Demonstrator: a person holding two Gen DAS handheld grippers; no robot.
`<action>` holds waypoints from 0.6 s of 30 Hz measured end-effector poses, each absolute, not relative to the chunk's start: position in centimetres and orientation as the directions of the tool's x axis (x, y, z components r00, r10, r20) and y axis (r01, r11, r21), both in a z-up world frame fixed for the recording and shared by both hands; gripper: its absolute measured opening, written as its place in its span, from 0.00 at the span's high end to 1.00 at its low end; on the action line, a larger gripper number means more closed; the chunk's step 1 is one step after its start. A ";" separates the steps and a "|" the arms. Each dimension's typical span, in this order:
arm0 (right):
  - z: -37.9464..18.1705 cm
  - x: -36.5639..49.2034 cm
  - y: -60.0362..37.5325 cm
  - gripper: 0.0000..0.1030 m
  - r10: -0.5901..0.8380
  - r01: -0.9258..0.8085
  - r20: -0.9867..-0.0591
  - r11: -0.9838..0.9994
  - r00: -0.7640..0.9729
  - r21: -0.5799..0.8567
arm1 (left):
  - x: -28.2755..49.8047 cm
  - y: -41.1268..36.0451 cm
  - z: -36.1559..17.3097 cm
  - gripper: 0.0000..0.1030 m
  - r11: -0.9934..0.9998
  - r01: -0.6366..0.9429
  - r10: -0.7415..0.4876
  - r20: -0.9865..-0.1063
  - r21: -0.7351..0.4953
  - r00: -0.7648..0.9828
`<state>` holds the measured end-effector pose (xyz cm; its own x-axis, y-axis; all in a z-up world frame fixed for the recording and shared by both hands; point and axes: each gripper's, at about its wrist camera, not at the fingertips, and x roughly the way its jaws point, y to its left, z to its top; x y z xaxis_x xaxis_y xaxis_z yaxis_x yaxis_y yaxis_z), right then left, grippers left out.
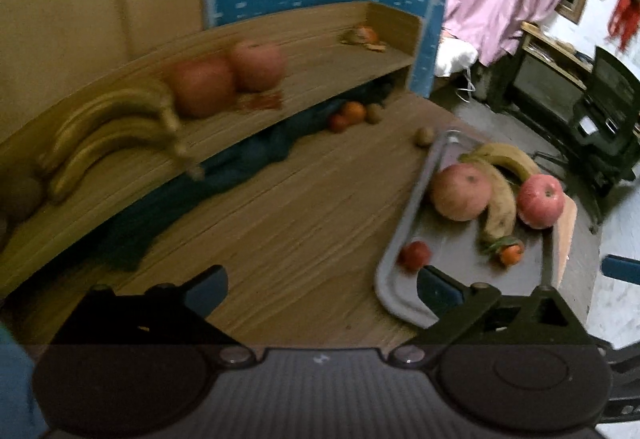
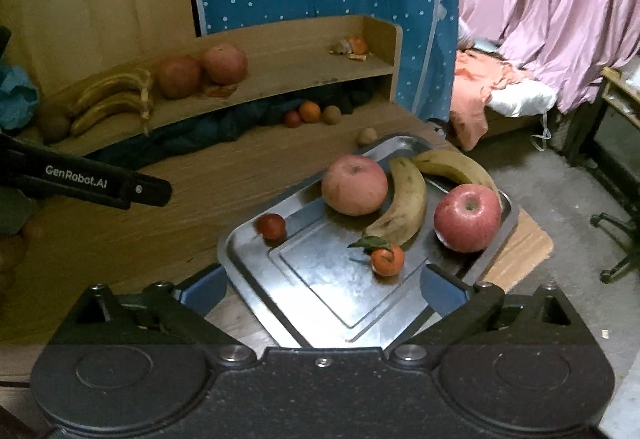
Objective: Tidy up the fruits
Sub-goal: 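Withdraw both open grippers from the tray toward the remaining small fruits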
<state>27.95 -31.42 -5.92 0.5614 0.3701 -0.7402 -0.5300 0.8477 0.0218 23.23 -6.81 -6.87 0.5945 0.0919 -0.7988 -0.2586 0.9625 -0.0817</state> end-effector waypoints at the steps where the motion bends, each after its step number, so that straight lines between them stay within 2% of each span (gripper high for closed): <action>1: -5.7 27.3 -31.2 0.01 0.362 -0.520 -0.737 0.854 0.570 0.017 | 22.6 -6.3 -6.9 0.00 0.958 -0.273 0.098 -0.800 -0.085 0.592; 9: -4.0 22.4 -28.8 0.01 0.332 -0.518 -0.720 0.854 0.609 -0.044 | 18.4 -3.8 -7.5 0.00 0.941 -0.322 0.110 -0.812 -0.100 0.573; 18: -2.7 20.5 -25.4 0.01 0.397 -0.605 -0.705 0.794 0.587 -0.057 | 15.6 -0.4 -7.1 0.00 0.877 -0.479 0.263 -0.807 -0.028 0.528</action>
<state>20.52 -25.42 -2.70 0.5873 0.3968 -0.7054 -0.6047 0.7944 -0.0566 15.56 -0.42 -7.13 0.5285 0.2627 -0.8073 -0.4791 0.8773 -0.0281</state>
